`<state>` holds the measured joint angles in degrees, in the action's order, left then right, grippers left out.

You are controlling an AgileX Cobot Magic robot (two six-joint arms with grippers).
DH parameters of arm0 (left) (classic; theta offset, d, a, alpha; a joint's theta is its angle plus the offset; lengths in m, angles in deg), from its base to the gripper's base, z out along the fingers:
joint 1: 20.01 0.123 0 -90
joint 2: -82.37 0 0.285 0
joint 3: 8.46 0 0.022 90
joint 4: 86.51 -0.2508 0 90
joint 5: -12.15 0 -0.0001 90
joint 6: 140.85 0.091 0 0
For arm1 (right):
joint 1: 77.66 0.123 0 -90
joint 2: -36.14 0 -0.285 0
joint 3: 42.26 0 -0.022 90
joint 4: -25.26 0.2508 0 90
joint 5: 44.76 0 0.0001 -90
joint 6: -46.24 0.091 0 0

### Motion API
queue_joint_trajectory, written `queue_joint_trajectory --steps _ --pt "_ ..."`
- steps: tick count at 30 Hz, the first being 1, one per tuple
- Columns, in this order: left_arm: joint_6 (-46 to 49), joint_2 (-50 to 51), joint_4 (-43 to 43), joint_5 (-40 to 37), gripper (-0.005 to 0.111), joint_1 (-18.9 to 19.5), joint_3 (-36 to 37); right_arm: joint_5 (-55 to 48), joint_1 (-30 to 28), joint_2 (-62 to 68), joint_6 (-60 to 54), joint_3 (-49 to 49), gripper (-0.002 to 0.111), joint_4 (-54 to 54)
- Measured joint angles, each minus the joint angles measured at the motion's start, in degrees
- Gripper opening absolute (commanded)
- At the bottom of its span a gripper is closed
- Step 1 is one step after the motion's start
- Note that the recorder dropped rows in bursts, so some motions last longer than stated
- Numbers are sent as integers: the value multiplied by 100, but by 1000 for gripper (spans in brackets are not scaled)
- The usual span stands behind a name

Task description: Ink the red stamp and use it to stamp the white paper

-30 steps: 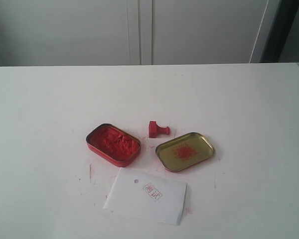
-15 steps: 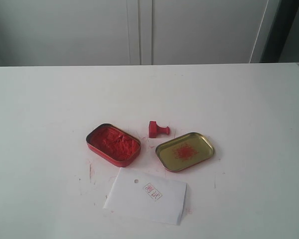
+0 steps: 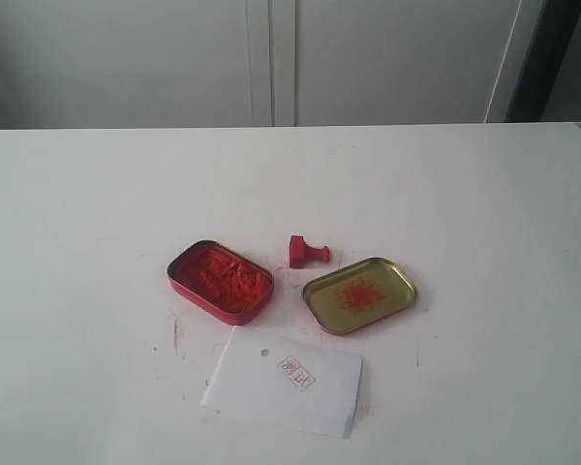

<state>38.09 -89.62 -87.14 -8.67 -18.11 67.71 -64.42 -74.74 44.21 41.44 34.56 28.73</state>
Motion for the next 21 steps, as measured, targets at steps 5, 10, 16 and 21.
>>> queue_joint_trajectory --steps 5,10,16,21 --pt "0 0 0 0 0 0 0 0 0 0 479 0 0 0" --pt "0 0 0 0 0 0 0 0 0 0 615 0 0 0" --pt "0 0 0 0 0 0 0 0 0 0 625 0 0 0" --pt "0 0 0 0 0 0 0 0 0 0 625 0 0 0"
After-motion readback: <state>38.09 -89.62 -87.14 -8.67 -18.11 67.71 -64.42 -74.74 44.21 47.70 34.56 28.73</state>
